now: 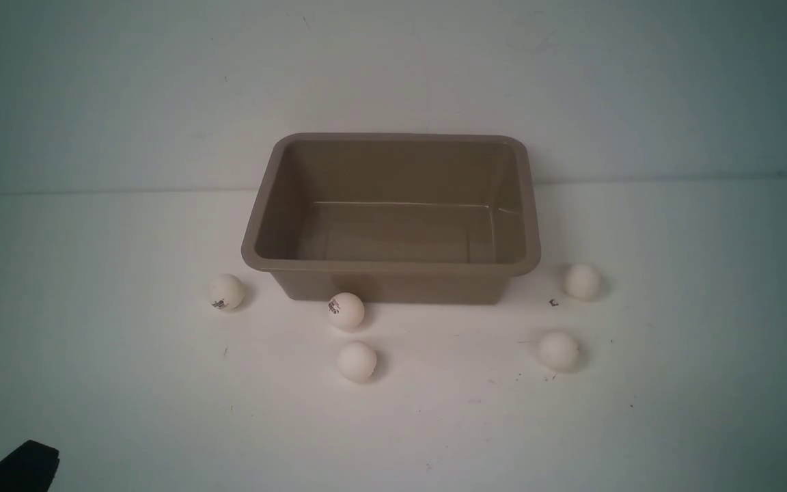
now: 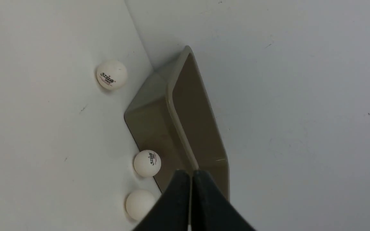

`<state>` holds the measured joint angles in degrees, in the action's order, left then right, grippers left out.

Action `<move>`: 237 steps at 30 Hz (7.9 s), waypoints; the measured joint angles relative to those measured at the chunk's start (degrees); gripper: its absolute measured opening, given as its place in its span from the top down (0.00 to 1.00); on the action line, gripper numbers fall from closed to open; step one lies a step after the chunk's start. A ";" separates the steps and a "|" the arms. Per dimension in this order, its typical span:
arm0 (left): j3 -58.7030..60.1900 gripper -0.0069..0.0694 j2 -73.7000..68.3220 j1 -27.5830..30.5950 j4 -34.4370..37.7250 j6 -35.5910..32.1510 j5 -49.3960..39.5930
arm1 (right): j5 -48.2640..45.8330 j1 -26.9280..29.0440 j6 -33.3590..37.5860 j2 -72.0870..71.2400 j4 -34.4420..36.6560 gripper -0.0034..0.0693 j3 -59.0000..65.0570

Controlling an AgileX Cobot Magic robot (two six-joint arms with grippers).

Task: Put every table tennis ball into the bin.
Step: Use the right arm to clamp the table tennis ball closest to it, then use the right arm to put the table tennis ball into the box, then use the right arm to clamp the table tennis ball closest to it

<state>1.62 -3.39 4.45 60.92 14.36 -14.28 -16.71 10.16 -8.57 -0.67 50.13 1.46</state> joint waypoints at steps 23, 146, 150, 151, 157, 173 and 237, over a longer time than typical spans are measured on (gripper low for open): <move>-25.73 0.91 -31.86 0.00 -3.59 -61.46 -18.96 | -28.28 0.00 44.67 29.23 -8.31 0.97 -31.91; -37.30 0.91 -62.83 0.00 -14.88 -67.55 -24.56 | -54.59 -37.71 18.61 133.81 -42.87 0.46 -129.03; -37.30 0.91 -62.83 0.00 -14.88 -67.55 -24.81 | -54.69 -37.71 17.99 133.36 -42.87 0.42 -129.03; -37.30 0.91 -62.83 0.00 -14.88 -67.55 -24.80 | -54.75 -37.71 17.91 132.90 -43.02 0.41 -129.03; -37.30 0.91 -62.83 0.00 -14.88 -67.55 -24.87 | -55.08 -37.77 17.97 124.73 -48.31 0.39 -128.92; -37.30 0.91 -62.83 0.00 -15.04 -67.55 -25.49 | -53.71 -37.77 14.24 98.32 -54.19 0.39 -85.00; -37.30 0.91 -62.83 0.00 -15.06 -67.55 -26.27 | -21.00 -35.83 12.47 116.18 -52.32 0.32 -76.12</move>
<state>-35.67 -66.23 4.45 45.86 -53.19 -40.55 -37.71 -25.67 3.90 115.50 -2.19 -74.66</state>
